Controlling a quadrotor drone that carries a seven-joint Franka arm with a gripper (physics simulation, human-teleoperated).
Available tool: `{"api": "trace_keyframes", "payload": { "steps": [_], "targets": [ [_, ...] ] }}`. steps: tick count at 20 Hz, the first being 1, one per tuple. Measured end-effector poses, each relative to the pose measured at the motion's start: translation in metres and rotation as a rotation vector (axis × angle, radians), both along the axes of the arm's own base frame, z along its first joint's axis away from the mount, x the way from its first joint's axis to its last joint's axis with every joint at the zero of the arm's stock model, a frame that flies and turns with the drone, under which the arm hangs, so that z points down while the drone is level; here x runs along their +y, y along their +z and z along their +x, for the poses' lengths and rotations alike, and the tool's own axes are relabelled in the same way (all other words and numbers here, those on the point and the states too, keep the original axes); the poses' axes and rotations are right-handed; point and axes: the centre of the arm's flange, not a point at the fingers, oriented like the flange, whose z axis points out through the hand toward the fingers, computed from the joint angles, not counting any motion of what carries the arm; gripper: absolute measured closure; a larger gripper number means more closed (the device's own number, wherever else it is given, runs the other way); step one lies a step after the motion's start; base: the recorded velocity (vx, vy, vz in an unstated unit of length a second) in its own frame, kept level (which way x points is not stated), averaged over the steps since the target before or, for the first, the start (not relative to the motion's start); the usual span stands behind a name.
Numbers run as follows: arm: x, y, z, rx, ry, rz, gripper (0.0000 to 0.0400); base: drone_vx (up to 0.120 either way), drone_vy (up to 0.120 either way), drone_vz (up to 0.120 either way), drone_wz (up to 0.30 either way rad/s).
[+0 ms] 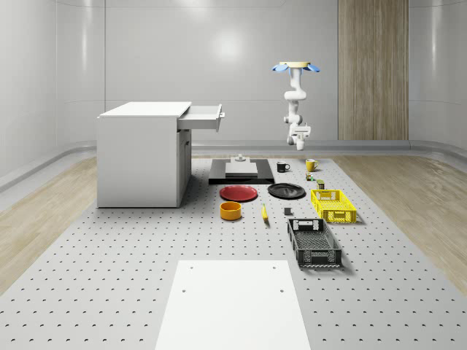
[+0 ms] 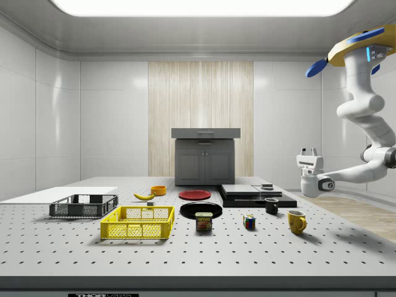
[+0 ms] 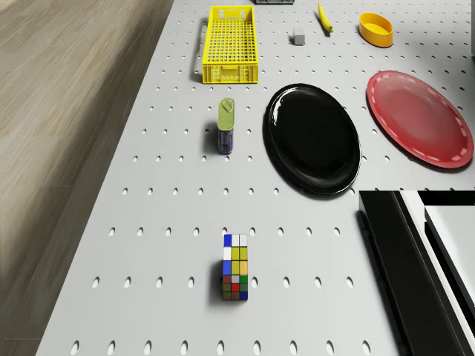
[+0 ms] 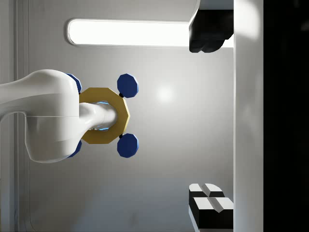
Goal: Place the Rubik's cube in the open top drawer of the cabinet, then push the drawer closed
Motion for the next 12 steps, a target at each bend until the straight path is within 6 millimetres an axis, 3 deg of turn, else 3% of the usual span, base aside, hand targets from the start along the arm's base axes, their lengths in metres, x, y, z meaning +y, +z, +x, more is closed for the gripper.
{"api": "trace_keyframes", "payload": {
  "steps": [10, 12],
  "targets": [
    [0.0014, 0.0, -0.0008, -0.008, 0.0, -0.014, 0.0, 0.12, 0.12, 0.0, 0.0],
    [0.0021, 0.0, -0.0009, -0.009, 0.0, -0.021, 0.0, 0.12, 0.0, 0.0, 0.0]
  ]
}}
